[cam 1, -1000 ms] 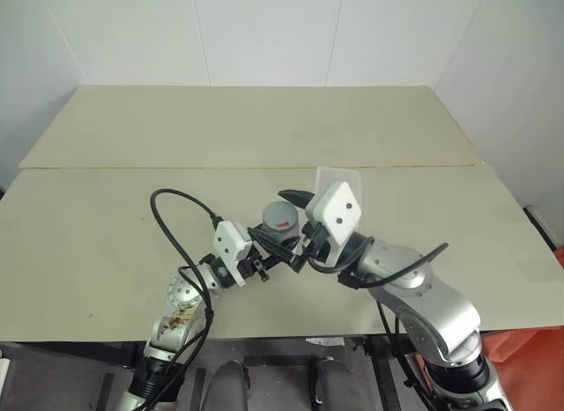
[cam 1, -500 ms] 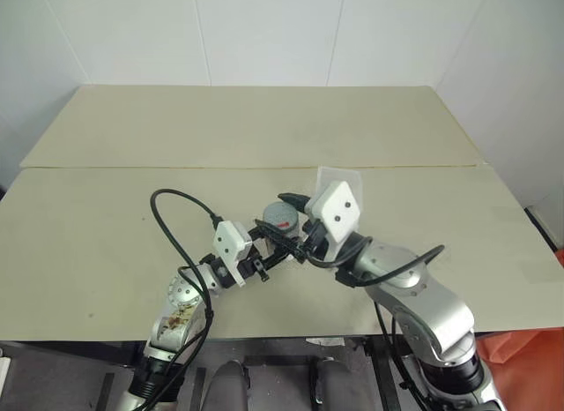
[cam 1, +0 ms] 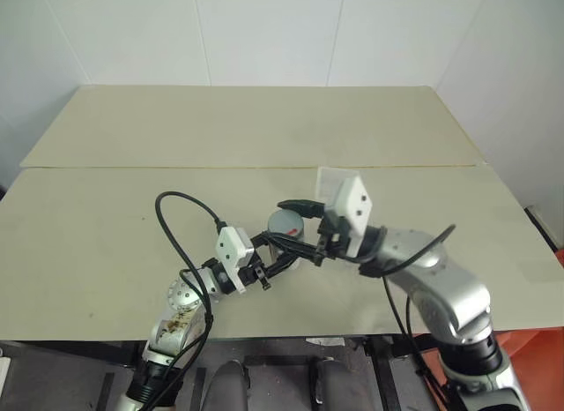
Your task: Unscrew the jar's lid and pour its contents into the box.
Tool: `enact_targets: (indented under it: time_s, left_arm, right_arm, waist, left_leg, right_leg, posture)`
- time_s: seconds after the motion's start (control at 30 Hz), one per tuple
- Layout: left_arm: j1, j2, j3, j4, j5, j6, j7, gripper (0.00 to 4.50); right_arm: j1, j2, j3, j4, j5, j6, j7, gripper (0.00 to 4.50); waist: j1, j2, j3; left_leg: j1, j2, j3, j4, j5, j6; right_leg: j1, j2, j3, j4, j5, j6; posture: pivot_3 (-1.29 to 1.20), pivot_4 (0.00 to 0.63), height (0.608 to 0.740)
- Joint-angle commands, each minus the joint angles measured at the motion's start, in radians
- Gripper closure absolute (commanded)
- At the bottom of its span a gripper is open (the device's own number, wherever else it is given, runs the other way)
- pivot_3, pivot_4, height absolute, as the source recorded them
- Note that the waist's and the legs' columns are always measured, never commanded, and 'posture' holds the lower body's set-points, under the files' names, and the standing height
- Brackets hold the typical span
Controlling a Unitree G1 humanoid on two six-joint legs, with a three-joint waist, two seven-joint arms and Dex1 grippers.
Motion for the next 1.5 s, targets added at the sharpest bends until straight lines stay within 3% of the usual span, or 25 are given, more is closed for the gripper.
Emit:
enact_targets:
  time_s: [0.03,0.23,0.5,0.7,0.87,0.93,1.07,1.23,1.37,1.5]
  left_arm:
    - [-0.014,0.012,0.017,-0.021,-0.018,-0.002,-0.009,2.49]
    - [-0.001,0.022,0.002,-0.048,-0.013,0.001,-0.009,2.49]
    - [0.010,0.022,-0.001,-0.069,-0.007,0.002,0.012,2.49]
    - [0.024,0.028,-0.003,-0.081,-0.005,0.000,0.018,2.49]
    - [0.023,0.026,-0.004,-0.069,-0.008,-0.002,0.022,2.49]
    - [0.019,0.027,-0.004,-0.062,-0.007,-0.004,0.019,2.49]
    - [0.007,0.024,-0.007,-0.049,-0.011,-0.004,0.012,2.49]
    - [-0.007,0.012,-0.008,-0.025,0.001,-0.010,0.020,2.49]
    - [-0.013,0.007,-0.007,-0.012,0.015,-0.012,0.030,2.49]
    - [-0.023,0.005,-0.005,-0.001,0.019,-0.014,0.029,2.49]
  right_arm:
    - [-0.113,-0.009,0.010,0.158,0.109,-0.077,0.300,1.75]
    - [-0.392,0.004,0.145,0.585,0.082,-0.208,0.766,1.75]
    - [-0.558,-0.065,0.411,0.790,0.211,-0.410,0.789,1.75]
    - [-0.596,-0.050,0.386,0.891,0.229,-0.434,0.789,1.75]
    - [-0.560,-0.089,0.238,0.840,0.264,-0.405,0.789,0.13]
    - [-0.524,-0.110,0.162,0.784,0.285,-0.369,0.785,0.06]
    - [-0.406,-0.157,0.032,0.607,0.286,-0.329,0.694,0.06]
    - [-0.230,-0.160,-0.083,0.271,0.217,-0.252,0.320,0.06]
    - [-0.077,-0.117,-0.102,-0.027,0.193,-0.120,-0.012,0.06]
    - [0.067,-0.086,-0.067,-0.204,0.131,-0.051,-0.190,0.06]
  waist:
    - [-0.005,0.000,0.000]
    - [-0.006,0.000,0.000]
    - [0.001,0.001,0.000]
    - [0.000,0.001,0.000]
    - [0.004,0.001,0.000]
    - [0.009,0.001,0.000]
    - [0.017,0.001,0.000]
    - [0.018,0.001,0.000]
    - [0.020,0.001,0.000]
    - [0.023,0.001,0.000]
  left_leg:
    - [0.000,0.000,0.000,0.000,0.000,0.000]
    - [0.002,0.001,0.000,0.000,0.000,0.000]
    - [-0.004,0.001,0.000,-0.001,0.000,0.000]
    - [-0.005,0.001,0.000,-0.001,0.000,0.000]
    - [-0.006,0.001,0.000,0.000,0.000,0.000]
    - [-0.006,0.001,0.000,0.000,0.000,0.000]
    - [-0.006,0.001,0.000,0.000,0.000,0.000]
    - [-0.006,0.001,0.000,0.000,0.000,0.000]
    - [-0.006,0.001,0.000,0.000,0.000,0.000]
    - [-0.006,0.001,0.000,0.001,0.000,0.000]
  right_leg:
    - [0.000,0.000,0.000,0.000,0.000,0.000]
    - [0.000,0.002,0.001,0.002,0.000,0.000]
    - [-0.004,0.001,0.000,0.001,0.006,0.000]
    - [-0.006,0.002,0.000,0.002,0.007,-0.001]
    - [-0.006,0.002,0.000,0.003,0.007,-0.001]
    - [-0.006,0.001,0.000,0.003,0.007,-0.001]
    - [-0.006,0.001,0.000,0.001,0.007,-0.001]
    - [-0.007,0.001,0.000,0.003,0.007,-0.001]
    - [-0.008,0.002,0.001,0.005,0.005,0.003]
    - [-0.007,0.001,0.001,0.005,0.005,0.003]
  posture:
    - [0.00,0.150,0.740]
    - [0.00,0.150,0.740]
    - [0.00,0.150,0.740]
    - [0.00,0.150,0.740]
    - [0.00,0.150,0.740]
    - [0.00,0.150,0.740]
    - [0.00,0.150,0.740]
    - [0.00,0.150,0.740]
    - [0.00,0.150,0.740]
    - [0.00,0.150,0.740]
